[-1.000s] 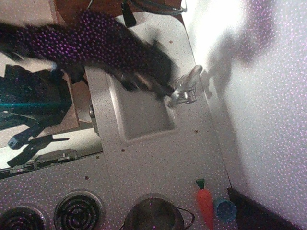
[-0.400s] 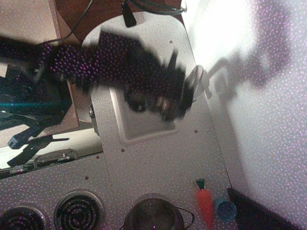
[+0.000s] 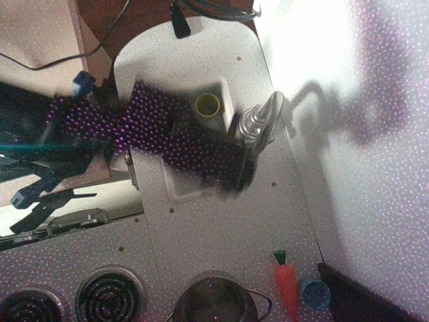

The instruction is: Turn faucet right

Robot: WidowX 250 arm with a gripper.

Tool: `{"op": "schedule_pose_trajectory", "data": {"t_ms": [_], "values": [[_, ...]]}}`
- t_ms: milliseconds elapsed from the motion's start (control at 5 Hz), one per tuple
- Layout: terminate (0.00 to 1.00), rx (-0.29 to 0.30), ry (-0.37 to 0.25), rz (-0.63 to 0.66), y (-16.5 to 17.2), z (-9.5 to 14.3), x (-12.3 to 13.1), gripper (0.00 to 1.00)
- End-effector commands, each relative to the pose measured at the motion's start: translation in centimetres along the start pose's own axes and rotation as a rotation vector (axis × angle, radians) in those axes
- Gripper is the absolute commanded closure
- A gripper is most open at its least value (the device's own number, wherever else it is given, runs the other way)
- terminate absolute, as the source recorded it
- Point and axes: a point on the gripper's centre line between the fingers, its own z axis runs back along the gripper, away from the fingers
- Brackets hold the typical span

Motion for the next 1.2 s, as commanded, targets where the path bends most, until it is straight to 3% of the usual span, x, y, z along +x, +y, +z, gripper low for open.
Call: {"op": "schedule_pose_trajectory", "data": {"t_ms": [0,200,400,600,800,1000], "values": [[0.00,-0.041,-0.081,0.395,3.8,0.4,4.8,0.00],[0.00,-0.084,-0.142,0.502,4.5,-0.9,8.7,0.00],[0.00,-0.157,-0.188,0.445,1.1,-2.2,11.8,0.00],[0.00,-0.394,0.009,0.209,-4.4,-2.1,12.3,0.00],[0.00,-0.438,0.112,-0.041,-10.8,-0.1,10.2,0.00],[1.00,-0.463,0.098,-0.227,-12.1,1.0,8.0,0.00]]}}
